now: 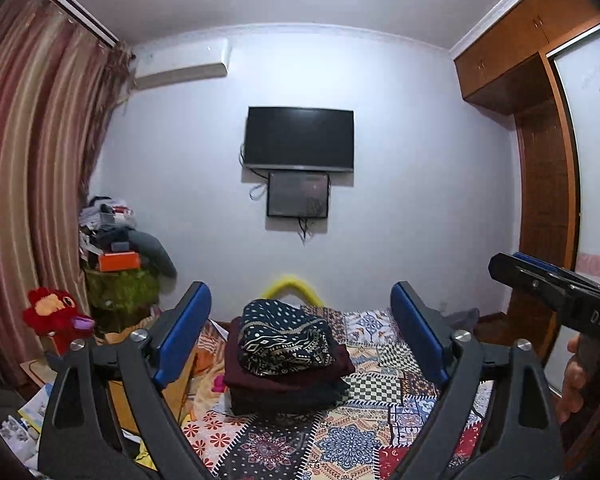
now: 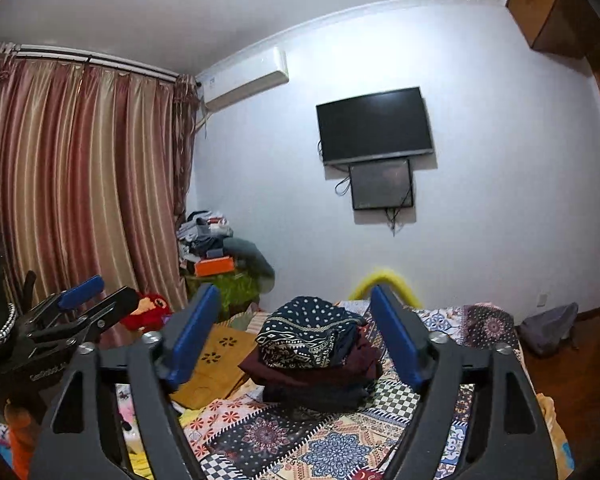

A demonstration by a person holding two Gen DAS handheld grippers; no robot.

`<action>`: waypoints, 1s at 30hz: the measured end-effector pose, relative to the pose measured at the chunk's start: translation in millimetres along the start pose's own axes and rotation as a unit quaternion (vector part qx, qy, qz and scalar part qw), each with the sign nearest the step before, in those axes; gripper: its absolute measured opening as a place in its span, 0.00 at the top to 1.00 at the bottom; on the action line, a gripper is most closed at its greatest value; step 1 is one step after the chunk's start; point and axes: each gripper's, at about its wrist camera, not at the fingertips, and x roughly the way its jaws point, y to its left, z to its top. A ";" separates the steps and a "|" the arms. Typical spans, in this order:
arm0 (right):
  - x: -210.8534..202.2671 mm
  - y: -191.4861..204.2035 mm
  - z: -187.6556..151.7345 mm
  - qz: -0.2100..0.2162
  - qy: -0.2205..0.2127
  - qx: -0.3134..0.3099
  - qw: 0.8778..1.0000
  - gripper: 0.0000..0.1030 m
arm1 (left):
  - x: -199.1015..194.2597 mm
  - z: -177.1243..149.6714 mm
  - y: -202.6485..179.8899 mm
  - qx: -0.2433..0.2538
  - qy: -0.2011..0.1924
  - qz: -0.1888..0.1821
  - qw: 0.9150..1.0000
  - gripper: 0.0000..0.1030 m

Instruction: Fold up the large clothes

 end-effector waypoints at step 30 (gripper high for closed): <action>-5.1 -1.5 -13.3 -0.042 0.016 -0.012 0.999 0.00 | 3.7 -20.5 6.0 -0.023 0.014 0.024 0.999 0.00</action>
